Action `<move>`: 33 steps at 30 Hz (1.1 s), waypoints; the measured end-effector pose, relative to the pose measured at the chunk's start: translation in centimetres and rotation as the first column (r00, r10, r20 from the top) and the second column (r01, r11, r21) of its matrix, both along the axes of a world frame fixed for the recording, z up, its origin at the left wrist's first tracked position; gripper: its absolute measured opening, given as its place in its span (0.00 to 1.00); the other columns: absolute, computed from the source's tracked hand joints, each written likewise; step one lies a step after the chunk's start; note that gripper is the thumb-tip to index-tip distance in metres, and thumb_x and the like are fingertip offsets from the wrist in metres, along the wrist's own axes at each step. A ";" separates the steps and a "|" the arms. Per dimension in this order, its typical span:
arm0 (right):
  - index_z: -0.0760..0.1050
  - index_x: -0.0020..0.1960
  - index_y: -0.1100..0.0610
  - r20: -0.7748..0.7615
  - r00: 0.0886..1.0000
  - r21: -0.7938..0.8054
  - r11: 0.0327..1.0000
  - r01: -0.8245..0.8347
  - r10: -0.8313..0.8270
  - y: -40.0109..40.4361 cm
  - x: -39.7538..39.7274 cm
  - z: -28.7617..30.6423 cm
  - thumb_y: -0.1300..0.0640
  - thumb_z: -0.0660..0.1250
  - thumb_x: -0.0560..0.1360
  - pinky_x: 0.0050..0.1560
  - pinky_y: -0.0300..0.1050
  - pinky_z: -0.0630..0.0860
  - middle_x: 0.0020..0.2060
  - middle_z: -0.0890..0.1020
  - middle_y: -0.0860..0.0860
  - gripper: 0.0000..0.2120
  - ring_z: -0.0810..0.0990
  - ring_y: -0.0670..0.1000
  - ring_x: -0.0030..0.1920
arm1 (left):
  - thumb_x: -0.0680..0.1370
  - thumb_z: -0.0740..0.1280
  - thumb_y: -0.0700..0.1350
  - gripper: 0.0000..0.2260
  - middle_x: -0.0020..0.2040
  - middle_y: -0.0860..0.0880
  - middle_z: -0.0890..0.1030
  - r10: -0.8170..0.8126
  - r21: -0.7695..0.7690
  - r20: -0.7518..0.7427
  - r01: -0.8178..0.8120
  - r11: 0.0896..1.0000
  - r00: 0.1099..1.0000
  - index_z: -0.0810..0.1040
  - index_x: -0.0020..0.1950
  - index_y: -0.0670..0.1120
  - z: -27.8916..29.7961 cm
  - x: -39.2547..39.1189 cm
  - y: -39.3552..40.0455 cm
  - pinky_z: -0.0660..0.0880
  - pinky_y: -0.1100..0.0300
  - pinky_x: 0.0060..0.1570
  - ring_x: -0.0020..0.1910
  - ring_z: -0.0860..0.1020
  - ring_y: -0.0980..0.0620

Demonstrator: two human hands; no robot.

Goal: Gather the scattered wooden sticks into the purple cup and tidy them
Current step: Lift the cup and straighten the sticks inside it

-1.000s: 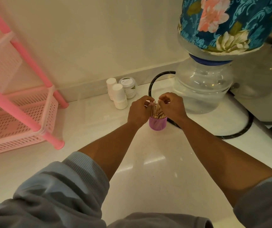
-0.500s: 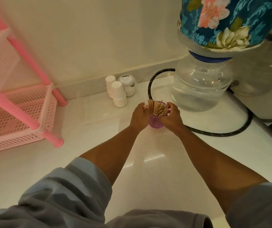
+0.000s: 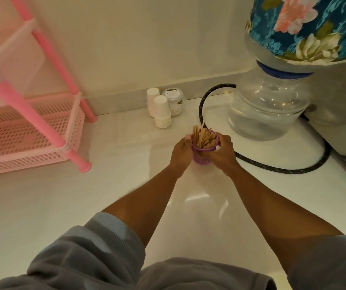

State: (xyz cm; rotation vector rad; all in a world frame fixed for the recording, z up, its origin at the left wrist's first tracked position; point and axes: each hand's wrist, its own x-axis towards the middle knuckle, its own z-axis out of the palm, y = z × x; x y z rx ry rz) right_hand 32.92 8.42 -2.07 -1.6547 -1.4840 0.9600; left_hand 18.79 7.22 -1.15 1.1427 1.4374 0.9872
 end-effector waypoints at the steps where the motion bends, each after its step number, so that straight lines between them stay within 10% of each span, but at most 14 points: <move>1: 0.75 0.60 0.49 -0.014 1.000 0.012 1.000 -0.019 0.019 -0.3 -0.5 0.2 0.35 0.80 0.51 0.52 0.52 0.81 0.55 0.79 0.48 0.42 0.79 0.51 0.56 | 0.85 0.47 0.56 0.20 0.58 0.49 0.81 0.015 0.005 0.010 -0.015 1.000 1.000 0.78 0.58 0.55 0.1 -0.5 -0.4 0.74 0.50 0.61 0.59 0.78 0.50; 13: 0.60 0.69 0.54 -0.176 0.982 -0.016 0.997 -0.072 0.068 -4.1 -8.2 1.3 0.49 0.81 0.62 0.53 0.41 0.77 0.60 0.73 0.46 0.44 0.74 0.47 0.57 | 0.85 0.44 0.56 0.26 0.63 0.51 0.80 0.216 0.172 -0.122 -0.194 0.966 0.969 0.77 0.67 0.51 -0.8 -7.2 -5.5 0.73 0.56 0.64 0.63 0.77 0.52; 25: 0.64 0.70 0.53 -0.179 0.965 0.042 0.981 -0.187 0.192 -6.1 -13.2 2.4 0.51 0.81 0.61 0.49 0.36 0.74 0.61 0.75 0.46 0.43 0.74 0.46 0.58 | 0.83 0.58 0.54 0.20 0.74 0.49 0.70 0.092 0.063 -0.775 -0.068 0.996 0.626 0.69 0.73 0.49 -7.4 -16.8 -12.2 0.60 0.50 0.74 0.73 0.66 0.48; 33: 0.70 0.65 0.50 -0.124 0.946 0.084 0.953 -0.291 0.300 -7.0 -14.8 1.9 0.47 0.82 0.57 0.55 0.40 0.79 0.56 0.79 0.42 0.40 0.79 0.43 0.55 | 0.83 0.47 0.60 0.28 0.81 0.51 0.50 -0.070 -0.054 -0.879 0.047 0.997 0.471 0.51 0.80 0.50 -9.3 -17.4 -13.7 0.39 0.47 0.76 0.80 0.46 0.49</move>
